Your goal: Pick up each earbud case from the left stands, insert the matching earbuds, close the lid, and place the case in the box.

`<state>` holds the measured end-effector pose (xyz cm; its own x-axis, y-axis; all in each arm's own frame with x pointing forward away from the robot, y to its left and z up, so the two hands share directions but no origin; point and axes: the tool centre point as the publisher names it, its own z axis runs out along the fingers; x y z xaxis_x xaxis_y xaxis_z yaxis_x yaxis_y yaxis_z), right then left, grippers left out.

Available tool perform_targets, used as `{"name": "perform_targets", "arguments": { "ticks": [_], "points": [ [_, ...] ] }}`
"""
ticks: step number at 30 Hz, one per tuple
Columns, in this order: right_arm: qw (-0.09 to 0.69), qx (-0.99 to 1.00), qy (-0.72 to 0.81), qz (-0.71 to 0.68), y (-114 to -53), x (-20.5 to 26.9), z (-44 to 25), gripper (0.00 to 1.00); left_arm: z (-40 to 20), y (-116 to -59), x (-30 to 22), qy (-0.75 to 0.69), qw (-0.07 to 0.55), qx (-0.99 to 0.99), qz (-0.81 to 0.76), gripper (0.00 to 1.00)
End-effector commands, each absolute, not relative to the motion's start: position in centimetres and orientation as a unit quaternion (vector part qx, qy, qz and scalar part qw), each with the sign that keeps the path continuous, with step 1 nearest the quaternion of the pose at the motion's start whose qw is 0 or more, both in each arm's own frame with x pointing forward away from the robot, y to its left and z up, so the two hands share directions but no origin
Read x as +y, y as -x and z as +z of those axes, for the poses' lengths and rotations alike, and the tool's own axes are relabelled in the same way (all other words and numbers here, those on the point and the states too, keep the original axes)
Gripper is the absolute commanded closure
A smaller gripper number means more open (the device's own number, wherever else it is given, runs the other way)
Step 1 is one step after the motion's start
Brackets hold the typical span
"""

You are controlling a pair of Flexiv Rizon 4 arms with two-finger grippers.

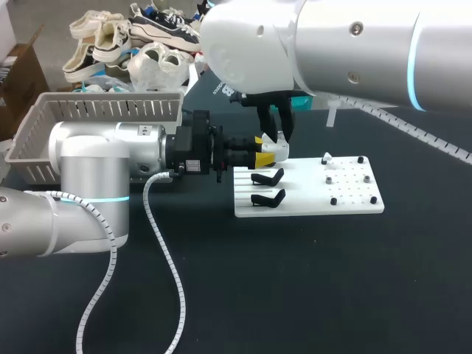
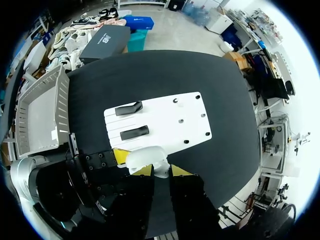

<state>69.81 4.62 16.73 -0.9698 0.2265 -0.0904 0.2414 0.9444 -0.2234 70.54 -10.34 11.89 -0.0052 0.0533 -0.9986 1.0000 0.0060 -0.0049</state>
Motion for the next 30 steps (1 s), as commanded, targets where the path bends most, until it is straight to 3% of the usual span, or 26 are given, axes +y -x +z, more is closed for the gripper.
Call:
{"name": "perform_targets", "arguments": {
  "ticks": [1,14,16,17,18,19,30],
  "points": [
    [0.030,0.985,-0.120,-0.119,-69.89,4.69,16.63,1.00,11.85,-70.65,-10.35,-0.511,0.486,0.515,-0.487,1.00],
    [0.027,0.985,-0.118,-0.126,-70.03,4.69,16.14,1.00,11.85,-70.65,-10.35,-0.511,0.486,0.515,-0.487,1.00],
    [0.026,0.984,-0.118,-0.127,-70.06,4.68,16.08,0.85,11.85,-70.65,-10.35,-0.511,0.486,0.515,-0.487,1.00],
    [0.026,0.984,-0.118,-0.127,-70.06,4.68,16.08,0.85,11.85,-70.65,-10.35,-0.511,0.486,0.515,-0.487,1.00],
    [0.025,0.984,-0.118,-0.128,-70.07,4.68,16.05,0.73,11.85,-70.65,-10.35,-0.511,0.486,0.515,-0.487,1.00],
    [0.024,0.984,-0.118,-0.128,-70.08,4.69,16.03,0.69,11.85,-70.65,-10.35,-0.511,0.486,0.515,-0.487,1.00],
    [0.026,0.987,-0.112,-0.114,-69.81,4.77,16.63,0.64,11.85,-70.65,-10.35,-0.511,0.486,0.515,-0.487,1.00]
  ]
}}
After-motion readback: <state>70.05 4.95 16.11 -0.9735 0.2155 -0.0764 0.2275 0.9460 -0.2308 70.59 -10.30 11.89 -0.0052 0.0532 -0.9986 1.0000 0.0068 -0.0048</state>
